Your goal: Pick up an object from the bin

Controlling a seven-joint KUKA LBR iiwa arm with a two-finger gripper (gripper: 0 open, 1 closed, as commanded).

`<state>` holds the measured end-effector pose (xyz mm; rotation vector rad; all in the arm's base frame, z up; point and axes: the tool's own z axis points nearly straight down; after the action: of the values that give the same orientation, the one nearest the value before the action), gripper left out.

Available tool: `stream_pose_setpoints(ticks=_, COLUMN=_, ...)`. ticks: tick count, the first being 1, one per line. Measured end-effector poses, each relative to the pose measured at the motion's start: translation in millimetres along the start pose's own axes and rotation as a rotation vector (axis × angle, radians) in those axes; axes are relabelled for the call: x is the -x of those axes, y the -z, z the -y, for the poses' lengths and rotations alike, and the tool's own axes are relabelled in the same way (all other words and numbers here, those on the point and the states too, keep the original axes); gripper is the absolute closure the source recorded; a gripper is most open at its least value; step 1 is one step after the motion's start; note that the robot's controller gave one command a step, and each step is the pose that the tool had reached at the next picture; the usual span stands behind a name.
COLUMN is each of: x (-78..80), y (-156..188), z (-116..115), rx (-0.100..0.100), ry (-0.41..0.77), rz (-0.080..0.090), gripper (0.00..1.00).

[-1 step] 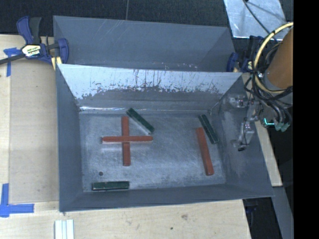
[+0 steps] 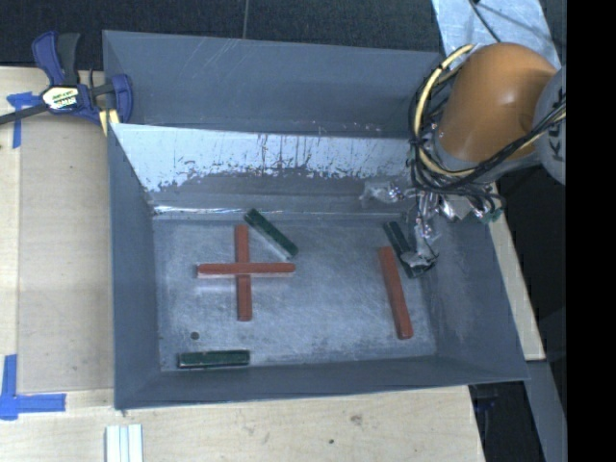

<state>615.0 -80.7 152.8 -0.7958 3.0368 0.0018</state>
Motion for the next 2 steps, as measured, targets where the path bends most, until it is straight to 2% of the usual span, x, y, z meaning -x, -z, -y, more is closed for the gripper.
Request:
stream_pose_setpoints(ticks=1, x=-22.1, y=-83.0, z=22.4, rx=0.002, ry=0.333, rz=-0.004, gripper=0.0)
stream_pose_setpoints(ticks=2, x=-19.6, y=-81.7, z=-5.3, rx=0.002, ry=0.707, rz=-0.003, gripper=0.0)
